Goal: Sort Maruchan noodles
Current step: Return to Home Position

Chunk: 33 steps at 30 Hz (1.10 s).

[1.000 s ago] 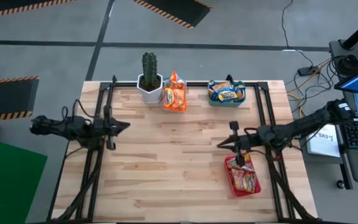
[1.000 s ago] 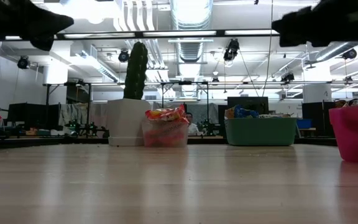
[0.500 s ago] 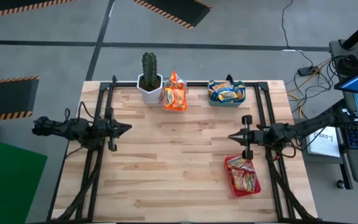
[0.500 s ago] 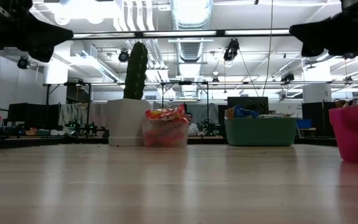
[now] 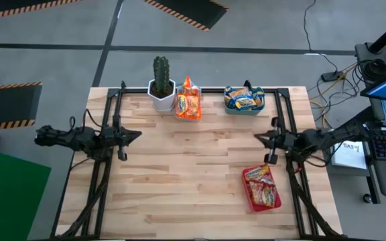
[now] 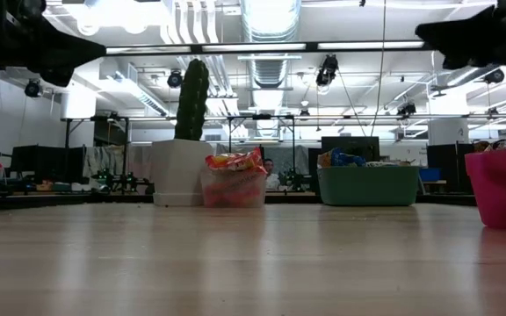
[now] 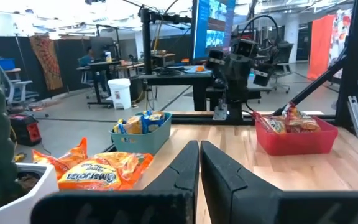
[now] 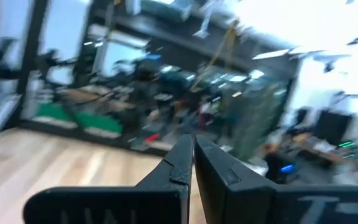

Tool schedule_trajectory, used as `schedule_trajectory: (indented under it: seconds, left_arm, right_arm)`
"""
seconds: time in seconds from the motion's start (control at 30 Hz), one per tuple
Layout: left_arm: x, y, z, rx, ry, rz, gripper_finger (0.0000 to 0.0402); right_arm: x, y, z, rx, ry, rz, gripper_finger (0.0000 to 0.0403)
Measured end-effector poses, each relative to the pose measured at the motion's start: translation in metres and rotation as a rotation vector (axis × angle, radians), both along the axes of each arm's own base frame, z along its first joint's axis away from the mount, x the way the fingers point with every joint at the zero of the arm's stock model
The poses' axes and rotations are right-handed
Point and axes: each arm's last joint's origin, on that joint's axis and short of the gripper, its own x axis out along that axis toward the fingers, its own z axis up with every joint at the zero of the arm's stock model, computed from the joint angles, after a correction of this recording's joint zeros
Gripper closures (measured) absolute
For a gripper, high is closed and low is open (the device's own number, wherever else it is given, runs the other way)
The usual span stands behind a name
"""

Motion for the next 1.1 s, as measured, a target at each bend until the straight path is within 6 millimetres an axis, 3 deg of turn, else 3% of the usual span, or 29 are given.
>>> schedule_trajectory:
  seconds: [0.13,0.23,0.43,0.63,0.73,1.1]
  left_arm:
    - [-0.001,0.002,0.0,-0.014,-0.002,0.07,0.0402]
    - [-0.001,0.004,0.0,-0.029,-0.001,0.153,0.0402]
    - [0.0,0.004,-0.001,-0.077,-0.006,0.15,0.0402]
    - [0.0,0.004,-0.002,-0.076,0.0,0.15,0.0402]
    - [0.0,0.004,-0.002,-0.075,0.001,0.149,0.0402]
    - [0.001,0.004,-0.002,-0.074,0.005,0.148,0.0402]
  right_arm:
    - [-0.007,-0.003,0.005,-0.033,-0.05,-0.052,0.0394]
    - [-0.012,-0.003,0.008,-0.031,-0.096,-0.014,0.0394]
    - [-0.015,-0.001,0.006,-0.018,-0.094,0.079,0.0394]
    - [-0.015,-0.005,0.005,-0.034,-0.071,-0.082,0.0394]
    - [-0.015,-0.008,0.004,0.043,-0.064,-0.156,0.0394]
    - [-0.015,-0.008,0.004,0.329,-0.113,-0.078,0.0394]
